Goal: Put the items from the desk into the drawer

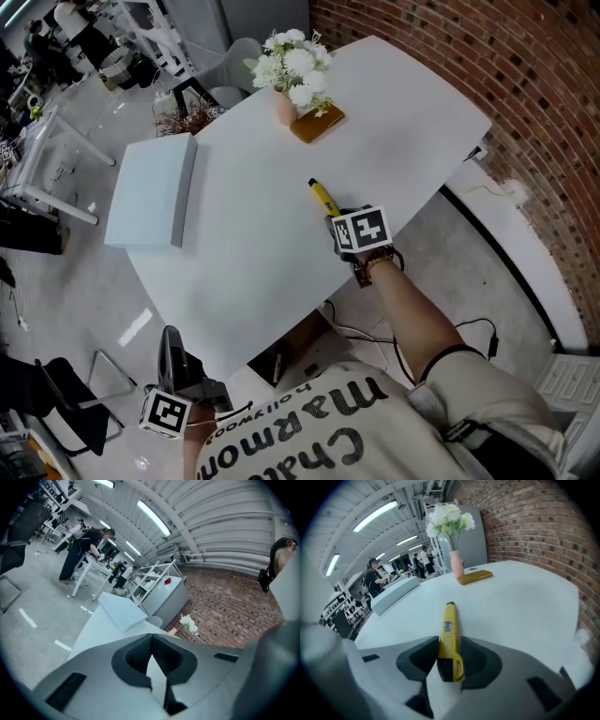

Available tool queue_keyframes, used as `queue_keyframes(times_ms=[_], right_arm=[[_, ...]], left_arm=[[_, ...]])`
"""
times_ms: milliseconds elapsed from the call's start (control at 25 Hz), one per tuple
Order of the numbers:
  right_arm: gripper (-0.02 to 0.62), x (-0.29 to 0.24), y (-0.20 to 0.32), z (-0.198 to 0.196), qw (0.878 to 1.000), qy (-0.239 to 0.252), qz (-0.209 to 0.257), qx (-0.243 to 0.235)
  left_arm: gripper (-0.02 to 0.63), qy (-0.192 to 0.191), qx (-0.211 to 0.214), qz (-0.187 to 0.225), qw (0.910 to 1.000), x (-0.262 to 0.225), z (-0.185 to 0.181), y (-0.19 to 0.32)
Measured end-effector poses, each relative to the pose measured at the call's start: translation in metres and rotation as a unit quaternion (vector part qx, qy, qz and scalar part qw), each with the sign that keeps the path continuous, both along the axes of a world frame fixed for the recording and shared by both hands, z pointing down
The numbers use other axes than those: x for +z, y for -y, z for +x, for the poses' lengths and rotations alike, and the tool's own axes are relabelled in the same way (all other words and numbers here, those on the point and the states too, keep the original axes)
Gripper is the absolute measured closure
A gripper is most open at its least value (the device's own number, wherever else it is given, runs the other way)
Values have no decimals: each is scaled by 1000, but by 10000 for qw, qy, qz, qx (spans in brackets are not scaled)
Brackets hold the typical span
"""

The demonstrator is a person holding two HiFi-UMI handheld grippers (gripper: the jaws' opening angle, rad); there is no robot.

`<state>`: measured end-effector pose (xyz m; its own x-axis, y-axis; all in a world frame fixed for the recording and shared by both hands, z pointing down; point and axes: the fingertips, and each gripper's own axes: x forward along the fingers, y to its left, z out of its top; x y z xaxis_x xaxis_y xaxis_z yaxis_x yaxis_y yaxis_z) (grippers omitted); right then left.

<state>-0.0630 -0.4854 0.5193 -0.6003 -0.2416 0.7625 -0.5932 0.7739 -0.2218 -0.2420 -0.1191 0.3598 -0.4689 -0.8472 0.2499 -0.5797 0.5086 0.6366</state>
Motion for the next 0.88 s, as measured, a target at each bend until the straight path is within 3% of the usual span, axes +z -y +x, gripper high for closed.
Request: queue_keyframes(times_ms=[120,240,320,480,600,720,880], right_arm=[[446,-2,-5,0,9965,436,-520,483],[448,-5,-13,-1,9835,970,-1154,997],[448,-5,-21,-1,9701,1295,-1596,1290],[449,-10,-36,-3,9317,1975,-2472,1784],[451,-18,-44,-9,9084,2357,-2875,1915],[453,-25,-55,-15,8970,2584,-3054,1879],[456,-42,-72,-24,8832,2870,-3266,1757]], left_arm=[[604,0,-21,-5,10000,1,-1,-5],[604,-5,-44,32,10000,1,-2,-7],[604,-25,-54,73,10000,2,-2,-9],[604,-14,20,201,9998,-1,0,-3],[604,-28,119,141,9998,2,3,3],[604,123,210,10,9997,4,3,3],[604,37,236,152,9996,6,5,2]])
